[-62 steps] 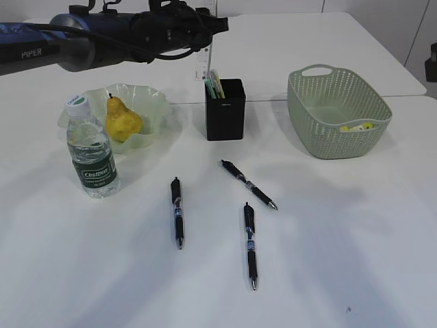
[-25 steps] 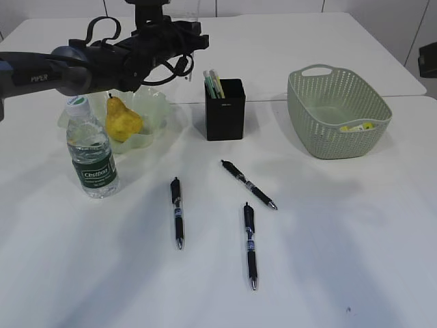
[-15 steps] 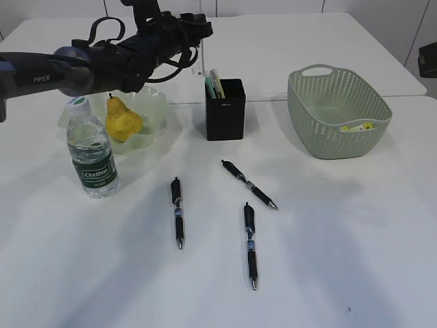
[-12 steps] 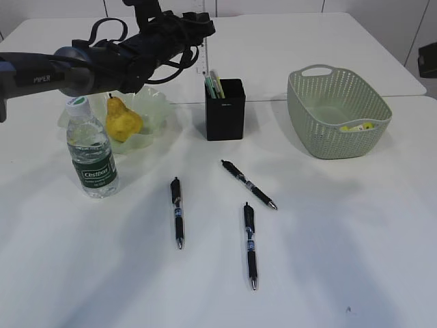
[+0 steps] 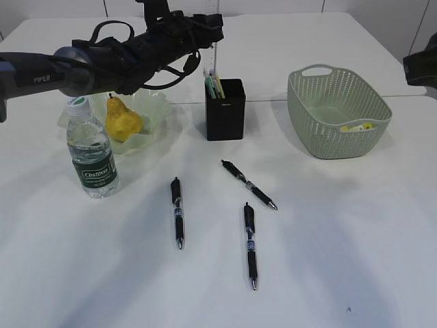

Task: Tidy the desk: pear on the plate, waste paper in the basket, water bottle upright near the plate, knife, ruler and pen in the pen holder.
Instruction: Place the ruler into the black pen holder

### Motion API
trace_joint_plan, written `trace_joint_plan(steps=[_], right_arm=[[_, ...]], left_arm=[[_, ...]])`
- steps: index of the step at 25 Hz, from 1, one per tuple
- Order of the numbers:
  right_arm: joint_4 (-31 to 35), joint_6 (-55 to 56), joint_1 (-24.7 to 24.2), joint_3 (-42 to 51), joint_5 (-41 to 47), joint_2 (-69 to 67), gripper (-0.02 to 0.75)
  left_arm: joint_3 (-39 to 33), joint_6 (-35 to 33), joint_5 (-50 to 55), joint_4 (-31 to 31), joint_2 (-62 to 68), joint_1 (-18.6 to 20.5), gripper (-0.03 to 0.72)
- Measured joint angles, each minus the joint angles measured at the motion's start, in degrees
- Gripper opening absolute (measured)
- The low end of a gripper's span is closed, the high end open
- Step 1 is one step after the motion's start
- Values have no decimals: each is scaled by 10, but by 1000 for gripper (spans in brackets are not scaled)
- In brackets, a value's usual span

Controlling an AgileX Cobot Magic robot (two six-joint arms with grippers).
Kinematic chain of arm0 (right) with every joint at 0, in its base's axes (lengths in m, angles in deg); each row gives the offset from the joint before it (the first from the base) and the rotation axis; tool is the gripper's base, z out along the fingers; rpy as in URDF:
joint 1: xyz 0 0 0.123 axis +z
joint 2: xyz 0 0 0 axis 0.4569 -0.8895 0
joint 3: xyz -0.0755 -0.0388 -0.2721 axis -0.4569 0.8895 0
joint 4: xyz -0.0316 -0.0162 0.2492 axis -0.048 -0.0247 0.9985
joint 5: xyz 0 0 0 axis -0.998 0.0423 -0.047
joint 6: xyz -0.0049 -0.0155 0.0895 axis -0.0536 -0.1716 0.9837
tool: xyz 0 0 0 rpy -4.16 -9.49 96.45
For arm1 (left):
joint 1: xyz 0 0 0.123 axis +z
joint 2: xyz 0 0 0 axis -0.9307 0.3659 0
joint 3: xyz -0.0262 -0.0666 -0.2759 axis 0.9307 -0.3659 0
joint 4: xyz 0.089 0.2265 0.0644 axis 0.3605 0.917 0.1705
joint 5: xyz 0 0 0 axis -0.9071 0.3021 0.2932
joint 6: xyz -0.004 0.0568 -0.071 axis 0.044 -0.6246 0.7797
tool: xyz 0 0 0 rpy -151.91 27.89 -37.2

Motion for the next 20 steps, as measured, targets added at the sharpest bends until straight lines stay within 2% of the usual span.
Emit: trace_joint_plan(steps=[3,9,20], right_arm=[[0,0,0,0,-10,0,280],[0,0,0,0,-16,-6,280],[0,0,0,0,-21,-11,280]], left_arm=[[0,17,-3,28,0,0,247],[0,94,-44,112,0,10,247],[0,128,-67,218,0,13,247]])
